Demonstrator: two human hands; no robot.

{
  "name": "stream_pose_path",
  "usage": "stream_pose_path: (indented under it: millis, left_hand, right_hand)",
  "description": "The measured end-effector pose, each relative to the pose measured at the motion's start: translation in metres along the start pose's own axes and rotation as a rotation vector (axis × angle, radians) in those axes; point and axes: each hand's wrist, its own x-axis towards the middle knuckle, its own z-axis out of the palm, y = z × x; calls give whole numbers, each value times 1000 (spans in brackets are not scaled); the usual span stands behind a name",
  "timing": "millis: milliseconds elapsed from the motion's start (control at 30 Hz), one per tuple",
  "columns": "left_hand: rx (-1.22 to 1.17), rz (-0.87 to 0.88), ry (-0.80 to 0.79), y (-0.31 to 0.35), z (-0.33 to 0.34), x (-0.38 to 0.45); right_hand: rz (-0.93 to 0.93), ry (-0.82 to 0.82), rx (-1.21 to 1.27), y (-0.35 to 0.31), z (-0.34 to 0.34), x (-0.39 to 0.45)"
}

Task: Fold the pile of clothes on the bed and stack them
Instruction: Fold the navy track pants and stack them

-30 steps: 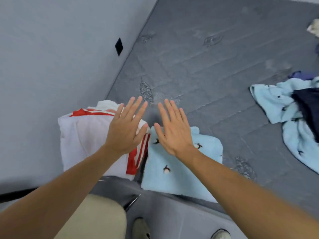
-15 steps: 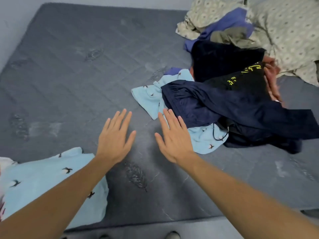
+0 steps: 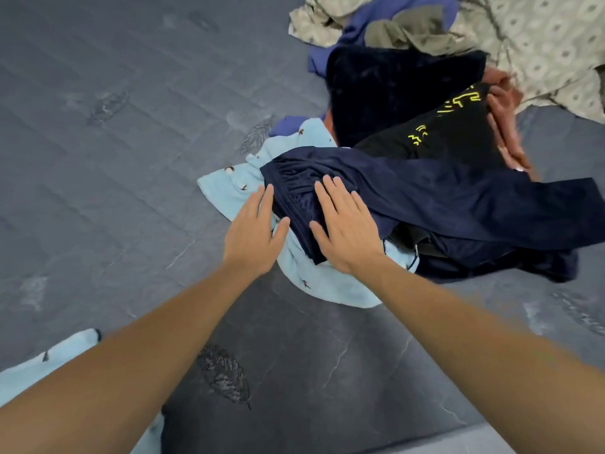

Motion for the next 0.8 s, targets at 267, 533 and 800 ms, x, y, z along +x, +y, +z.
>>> stream_pose_path:
  millis: [267, 533, 800]
  left_hand:
    - [-349, -287, -66, 41, 46, -27]
    - [-569, -592, 27, 80, 82, -37]
    - [-822, -757, 239, 110, 96, -24]
  right_hand:
    - [-187, -131, -72, -10, 2, 118]
    - [-283, -351, -73, -15, 16, 196]
    - [-350, -383, 83, -4, -4, 215]
